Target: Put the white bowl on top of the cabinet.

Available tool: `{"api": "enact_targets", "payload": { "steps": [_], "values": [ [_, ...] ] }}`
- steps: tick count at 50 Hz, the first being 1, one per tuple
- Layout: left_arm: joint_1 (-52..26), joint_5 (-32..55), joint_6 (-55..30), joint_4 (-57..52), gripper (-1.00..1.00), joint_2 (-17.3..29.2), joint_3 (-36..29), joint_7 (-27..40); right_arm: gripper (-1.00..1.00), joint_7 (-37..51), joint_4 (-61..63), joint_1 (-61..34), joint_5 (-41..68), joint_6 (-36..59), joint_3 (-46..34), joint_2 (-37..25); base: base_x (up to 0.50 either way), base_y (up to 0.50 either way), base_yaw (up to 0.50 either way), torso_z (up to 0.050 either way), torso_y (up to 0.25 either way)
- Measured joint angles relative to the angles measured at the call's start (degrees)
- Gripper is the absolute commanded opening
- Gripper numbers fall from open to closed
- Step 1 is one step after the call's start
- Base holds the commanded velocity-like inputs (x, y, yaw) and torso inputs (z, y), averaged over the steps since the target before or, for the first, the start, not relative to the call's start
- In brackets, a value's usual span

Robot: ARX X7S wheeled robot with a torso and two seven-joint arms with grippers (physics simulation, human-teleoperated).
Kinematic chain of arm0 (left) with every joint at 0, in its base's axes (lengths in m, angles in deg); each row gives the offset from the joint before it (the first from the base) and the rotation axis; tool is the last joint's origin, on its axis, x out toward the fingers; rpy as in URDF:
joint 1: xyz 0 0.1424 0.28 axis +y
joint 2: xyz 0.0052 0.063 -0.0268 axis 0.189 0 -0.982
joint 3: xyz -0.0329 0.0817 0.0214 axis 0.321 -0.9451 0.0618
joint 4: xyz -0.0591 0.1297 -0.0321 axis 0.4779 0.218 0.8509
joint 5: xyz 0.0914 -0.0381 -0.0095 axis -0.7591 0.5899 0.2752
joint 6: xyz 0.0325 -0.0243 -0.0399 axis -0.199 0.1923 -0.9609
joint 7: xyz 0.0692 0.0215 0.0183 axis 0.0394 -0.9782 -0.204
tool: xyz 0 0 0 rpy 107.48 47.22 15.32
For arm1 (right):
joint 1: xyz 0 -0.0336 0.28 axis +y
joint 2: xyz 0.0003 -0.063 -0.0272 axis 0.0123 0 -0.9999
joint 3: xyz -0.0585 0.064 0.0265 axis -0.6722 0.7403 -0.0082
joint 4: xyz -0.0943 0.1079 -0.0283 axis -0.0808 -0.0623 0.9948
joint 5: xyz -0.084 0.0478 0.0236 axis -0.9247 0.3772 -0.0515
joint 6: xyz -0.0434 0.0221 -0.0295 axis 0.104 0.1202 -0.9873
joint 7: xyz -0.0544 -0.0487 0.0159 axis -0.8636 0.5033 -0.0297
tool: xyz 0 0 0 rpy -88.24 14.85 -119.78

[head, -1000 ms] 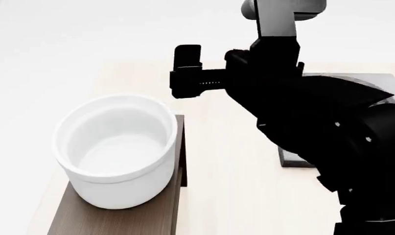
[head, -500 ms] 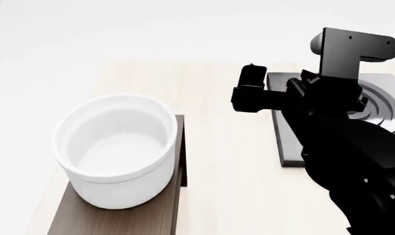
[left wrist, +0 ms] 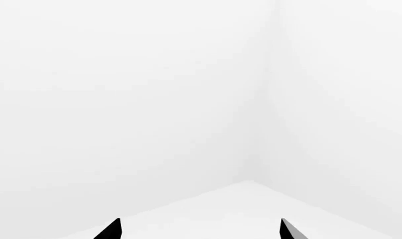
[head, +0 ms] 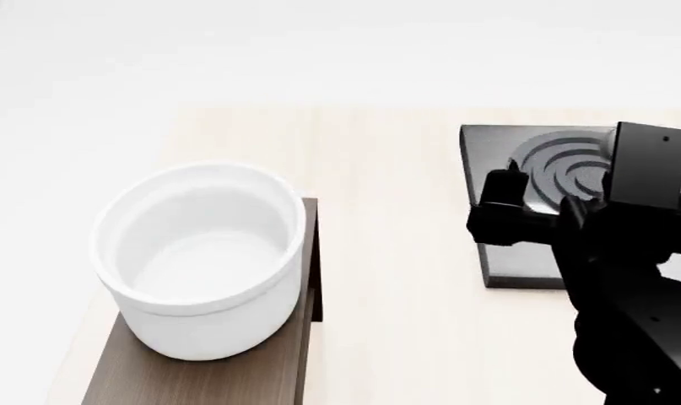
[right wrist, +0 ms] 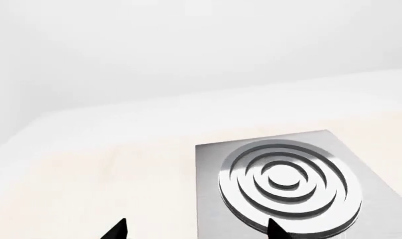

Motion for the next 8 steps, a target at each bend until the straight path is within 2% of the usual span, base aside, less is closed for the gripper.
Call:
{"api": "enact_targets", "payload": {
  "steps": [8],
  "values": [
    [0.09,0.07,0.02,-0.03,1.0,0.09,-0.22,-0.1,1.0,0.93,0.03,2.51,-1.85,-1.9,-0.05,-0.93,0.0,0.0,0.0,0.0,0.0]
  ]
}}
